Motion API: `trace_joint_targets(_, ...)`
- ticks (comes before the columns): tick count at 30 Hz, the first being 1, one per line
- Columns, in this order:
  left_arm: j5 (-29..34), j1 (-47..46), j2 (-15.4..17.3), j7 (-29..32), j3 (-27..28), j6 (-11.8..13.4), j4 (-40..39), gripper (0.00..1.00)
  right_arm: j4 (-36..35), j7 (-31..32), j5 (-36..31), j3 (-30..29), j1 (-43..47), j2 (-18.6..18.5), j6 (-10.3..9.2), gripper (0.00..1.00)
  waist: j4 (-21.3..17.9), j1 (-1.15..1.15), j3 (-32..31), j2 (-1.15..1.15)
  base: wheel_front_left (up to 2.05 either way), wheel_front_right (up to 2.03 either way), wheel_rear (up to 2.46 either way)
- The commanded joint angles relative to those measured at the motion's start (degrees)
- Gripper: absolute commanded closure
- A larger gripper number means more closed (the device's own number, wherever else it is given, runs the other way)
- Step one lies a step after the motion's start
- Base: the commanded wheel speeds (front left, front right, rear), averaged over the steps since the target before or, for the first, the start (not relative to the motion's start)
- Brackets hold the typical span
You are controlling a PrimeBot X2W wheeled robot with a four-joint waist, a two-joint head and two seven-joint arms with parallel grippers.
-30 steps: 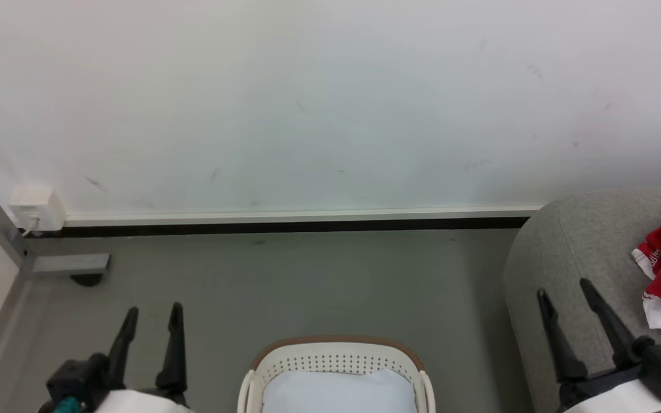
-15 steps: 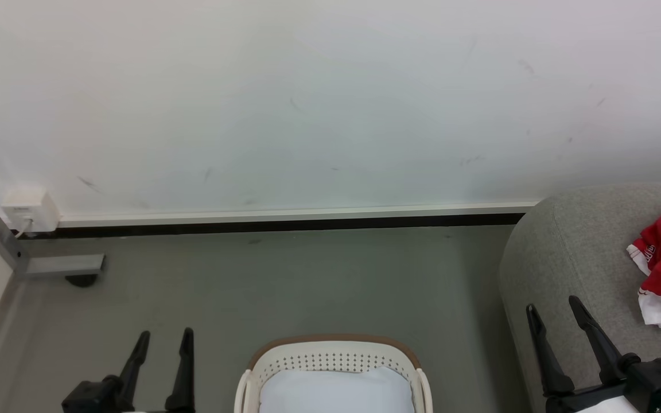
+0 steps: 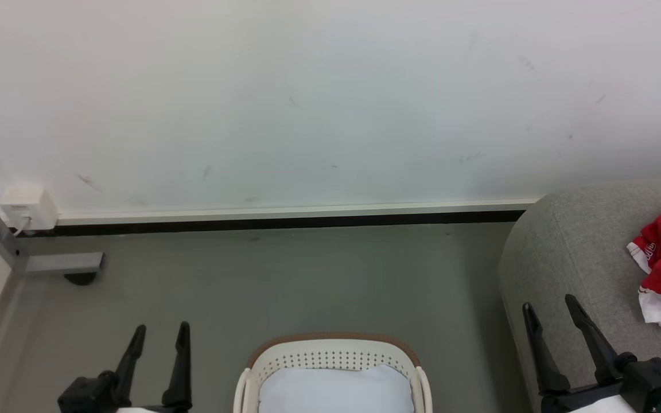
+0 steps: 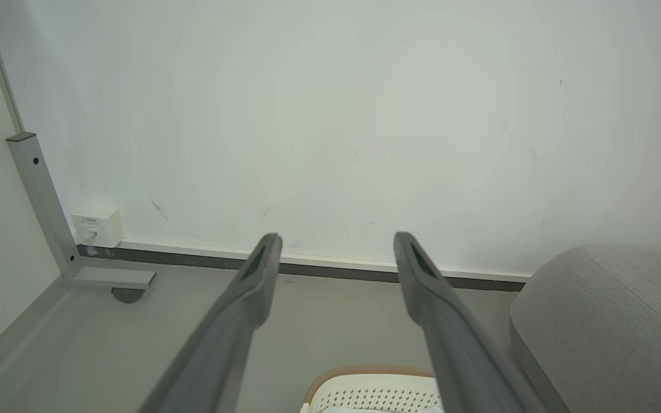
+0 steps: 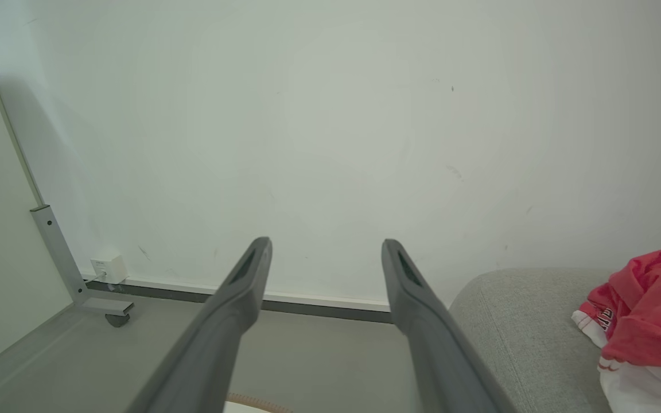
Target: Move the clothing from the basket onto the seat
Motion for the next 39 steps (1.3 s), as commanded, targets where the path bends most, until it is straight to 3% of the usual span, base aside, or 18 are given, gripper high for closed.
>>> trace_joint_targets(1,0.74,-0.34,-0.11,-0.02,0.32,-0.22,0.17,0.00,-0.08,-0.18,0.22,0.02,-0.15,-0.07,-0.12,0.00,0.02,0.00,-0.02,0.00,0.00,0.00,0.00)
trace_joint_targets(10,1.27,-0.46,-0.58,-0.02,1.06,-0.71,0.62,0.00,0.28,-0.18,0.54,0.40,-0.37,0.10,-0.12,0.00,-0.02,0.00,-0.27,0.00,0.00,0.00,0.00)
trace_joint_targets(11,0.51,-0.18,-0.56,0.00,0.86,-0.57,0.57,1.00,0.12,0.00,0.35,0.41,-0.04,0.16,0.00,1.00,-0.01,0.00,-0.28,0.00,0.00,0.00,0.00)
trace_joint_targets(15,-0.21,0.77,-1.07,0.28,0.77,-0.55,2.42,1.00,1.53,0.22,0.90,0.64,1.06,0.52,0.00,1.00,0.00,0.00,-0.29,0.00,0.00,0.00,0.00)
trace_joint_targets(39,-24.77,-0.94,-1.05,6.73,2.26,-0.68,1.68,1.00,1.79,5.98,24.13,-3.57,-0.01,1.10,-0.02,1.00,0.15,0.00,0.03,0.00,0.00,0.00,0.00)
